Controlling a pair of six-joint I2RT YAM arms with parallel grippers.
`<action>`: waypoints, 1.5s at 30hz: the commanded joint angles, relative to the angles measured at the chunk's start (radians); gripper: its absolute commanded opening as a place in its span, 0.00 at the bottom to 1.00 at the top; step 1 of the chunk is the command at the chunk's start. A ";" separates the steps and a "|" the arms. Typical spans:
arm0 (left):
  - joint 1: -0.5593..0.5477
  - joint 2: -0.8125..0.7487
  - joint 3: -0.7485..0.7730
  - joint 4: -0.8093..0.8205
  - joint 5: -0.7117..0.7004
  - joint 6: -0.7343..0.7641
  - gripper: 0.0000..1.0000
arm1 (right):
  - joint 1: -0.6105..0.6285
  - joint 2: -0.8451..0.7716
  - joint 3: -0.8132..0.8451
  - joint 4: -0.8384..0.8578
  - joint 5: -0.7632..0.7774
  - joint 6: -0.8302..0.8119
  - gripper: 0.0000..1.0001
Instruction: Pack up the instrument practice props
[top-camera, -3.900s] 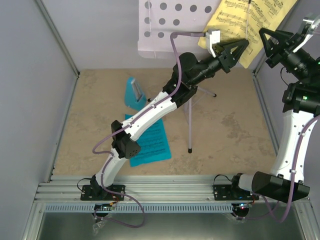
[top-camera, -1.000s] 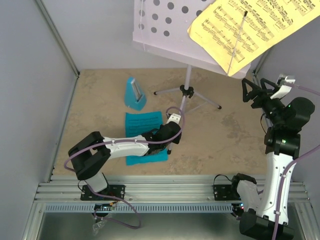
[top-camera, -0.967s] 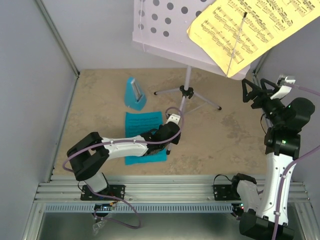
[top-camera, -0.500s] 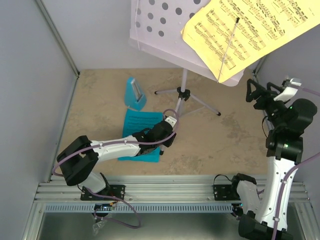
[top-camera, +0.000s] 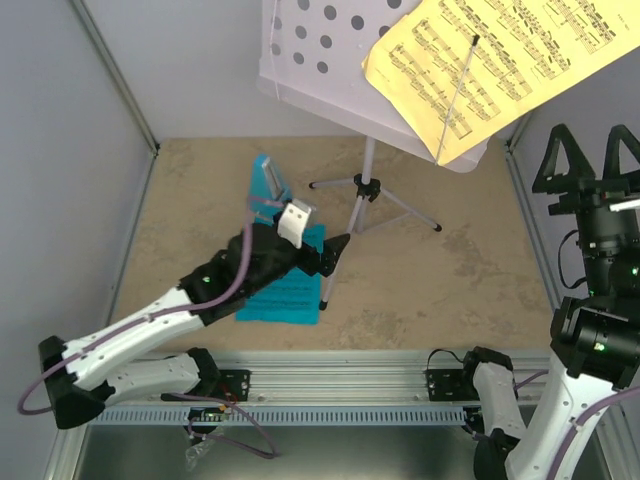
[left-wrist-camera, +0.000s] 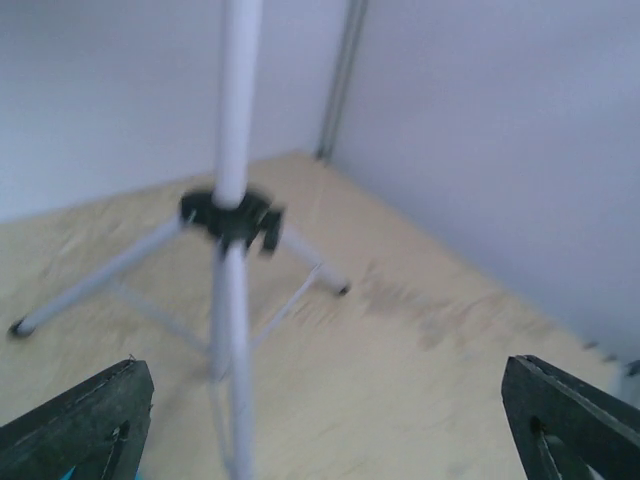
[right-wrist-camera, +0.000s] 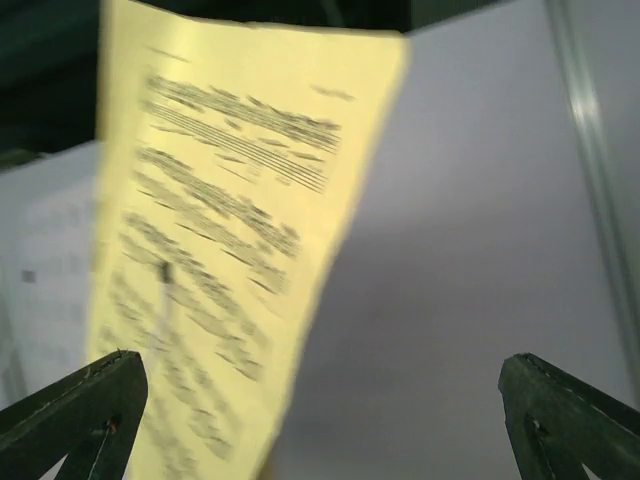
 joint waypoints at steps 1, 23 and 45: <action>-0.003 -0.052 0.178 -0.045 0.180 -0.017 0.98 | -0.001 -0.012 -0.018 0.209 -0.196 0.105 0.98; -0.014 0.645 1.333 -0.278 0.359 -0.155 0.86 | 0.000 0.268 0.188 0.374 -0.566 0.229 0.58; -0.012 0.860 1.568 -0.240 0.388 -0.199 0.44 | 0.000 0.374 0.265 0.370 -0.607 0.203 0.27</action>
